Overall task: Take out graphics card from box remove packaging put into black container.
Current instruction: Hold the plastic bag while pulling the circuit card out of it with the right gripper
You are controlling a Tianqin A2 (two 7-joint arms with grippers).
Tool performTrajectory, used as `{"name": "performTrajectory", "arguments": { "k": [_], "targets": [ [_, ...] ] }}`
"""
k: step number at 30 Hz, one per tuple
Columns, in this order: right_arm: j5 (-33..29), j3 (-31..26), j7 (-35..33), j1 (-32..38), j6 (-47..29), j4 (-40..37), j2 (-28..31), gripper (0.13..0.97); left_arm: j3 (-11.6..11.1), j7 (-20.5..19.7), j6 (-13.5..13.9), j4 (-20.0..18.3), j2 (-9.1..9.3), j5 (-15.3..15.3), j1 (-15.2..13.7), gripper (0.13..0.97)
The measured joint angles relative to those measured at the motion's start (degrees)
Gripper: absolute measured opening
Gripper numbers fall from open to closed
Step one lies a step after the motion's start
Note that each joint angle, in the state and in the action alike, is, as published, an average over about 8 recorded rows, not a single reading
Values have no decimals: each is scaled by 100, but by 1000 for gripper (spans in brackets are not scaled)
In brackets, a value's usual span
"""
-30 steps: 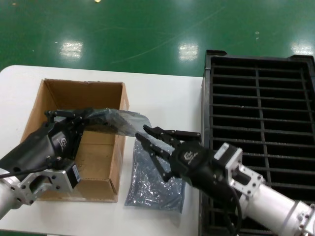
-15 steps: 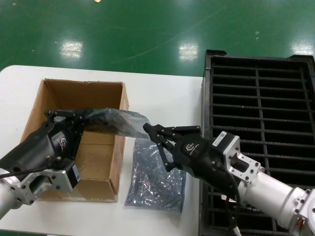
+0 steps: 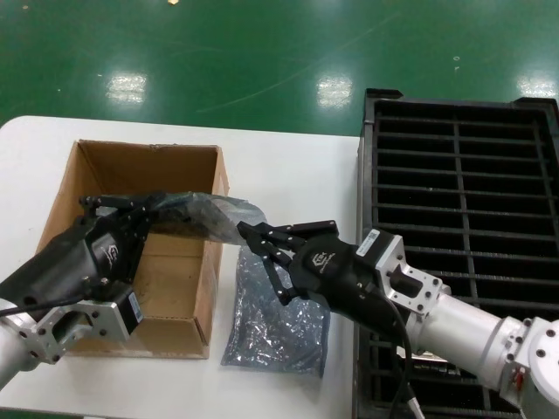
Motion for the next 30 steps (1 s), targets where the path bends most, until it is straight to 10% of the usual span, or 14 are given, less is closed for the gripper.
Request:
{"name": "performTrajectory", "arguments": {
  "k": [30],
  "targets": [
    [-191,-294,-499,1671,-1111,-2169,-636,134,0,0,0,0,0,0,0,138]
  ]
}}
